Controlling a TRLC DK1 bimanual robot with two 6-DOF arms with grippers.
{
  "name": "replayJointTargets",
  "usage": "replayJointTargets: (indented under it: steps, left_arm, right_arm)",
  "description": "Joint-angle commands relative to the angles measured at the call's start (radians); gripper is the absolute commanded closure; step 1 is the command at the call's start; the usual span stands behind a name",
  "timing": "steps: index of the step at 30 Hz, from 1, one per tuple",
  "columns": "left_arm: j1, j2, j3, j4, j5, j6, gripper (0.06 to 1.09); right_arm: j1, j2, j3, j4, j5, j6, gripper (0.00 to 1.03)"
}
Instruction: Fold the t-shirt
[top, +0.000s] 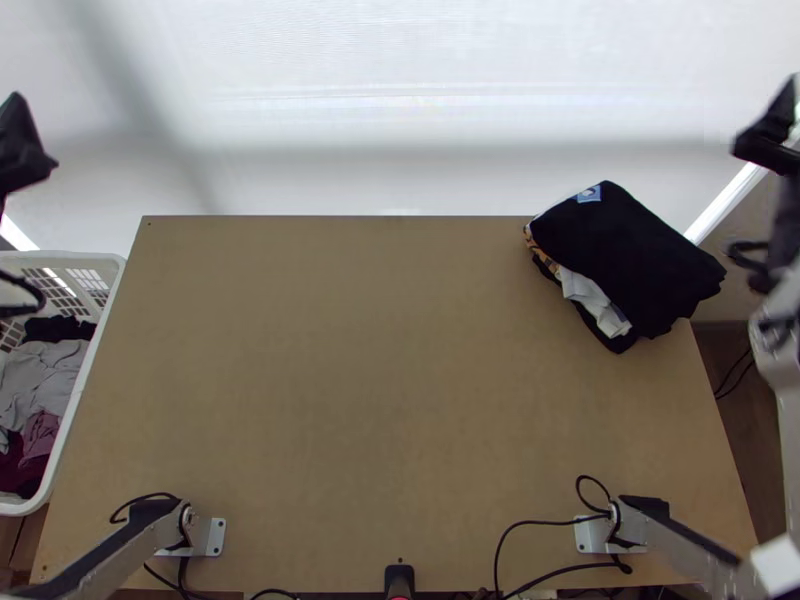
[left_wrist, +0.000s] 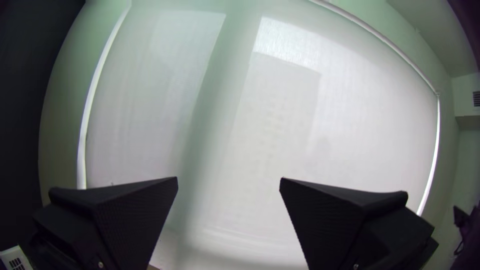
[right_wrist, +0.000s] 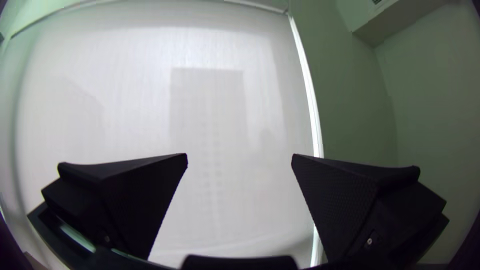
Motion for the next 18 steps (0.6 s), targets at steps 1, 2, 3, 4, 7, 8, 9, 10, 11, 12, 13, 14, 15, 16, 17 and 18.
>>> replayJointTargets:
  steps: [1,2,3,4,7,8,9,10,11,12,13,14,15,16,17,18]
  left_arm:
    - [0.023,-0.130,-0.201,0.112,-0.011,0.063,0.10]
    - [0.023,-0.173,-0.275,0.160,-0.010,0.082,0.10]
    - [0.023,-0.216,-0.354,0.217,-0.010,0.103,0.10]
    - [0.025,-0.260,-0.434,0.286,-0.011,0.114,0.10]
    - [0.029,-0.354,-0.620,0.431,-0.011,0.140,0.10]
    - [0.040,-0.368,-0.652,0.448,-0.013,0.139,0.10]
    - [0.043,-0.380,-0.681,0.459,-0.019,0.140,0.10]
    - [0.052,-0.395,-0.723,0.485,-0.021,0.154,0.10]
    - [0.068,-0.412,-0.772,0.549,-0.021,0.155,0.10]
    - [0.083,-0.431,-0.824,0.611,-0.022,0.145,0.10]
    - [0.083,-0.450,-0.876,0.655,-0.021,0.149,0.10]
    - [0.080,-0.466,-0.924,0.684,-0.021,0.174,0.10]
    - [0.082,-0.481,-0.965,0.715,-0.021,0.174,0.10]
    - [0.079,-0.495,-0.997,0.726,-0.021,0.171,0.10]
    - [0.072,-0.506,-1.028,0.727,-0.021,0.180,0.10]
    - [0.074,-0.515,-1.055,0.738,-0.022,0.180,0.10]
  right_arm:
    - [0.010,-0.132,-0.146,0.081,-0.008,0.032,0.05]
    - [0.012,-0.177,-0.189,0.104,-0.008,0.032,0.05]
    - [0.015,-0.221,-0.230,0.111,-0.010,0.031,0.05]
    - [0.022,-0.266,-0.271,0.113,-0.016,0.028,0.05]
    - [0.029,-0.376,-0.391,0.114,-0.050,0.028,0.05]
    - [0.033,-0.410,-0.436,0.114,-0.051,0.023,0.05]
    - [0.042,-0.441,-0.480,0.118,-0.054,0.023,0.05]
    - [0.050,-0.467,-0.532,0.121,-0.060,0.020,0.05]
    - [0.056,-0.488,-0.583,0.131,-0.060,0.017,0.05]
    - [0.058,-0.505,-0.633,0.153,-0.062,0.014,0.05]
    - [0.061,-0.519,-0.686,0.162,-0.062,0.012,0.05]
    - [0.061,-0.525,-0.732,0.165,-0.063,0.009,0.05]
    - [0.059,-0.529,-0.773,0.173,-0.062,0.009,0.05]
    - [0.059,-0.529,-0.811,0.180,-0.062,0.011,0.05]
    - [0.059,-0.533,-0.851,0.187,-0.062,0.009,0.05]
    - [0.058,-0.536,-0.884,0.197,-0.063,0.009,0.05]
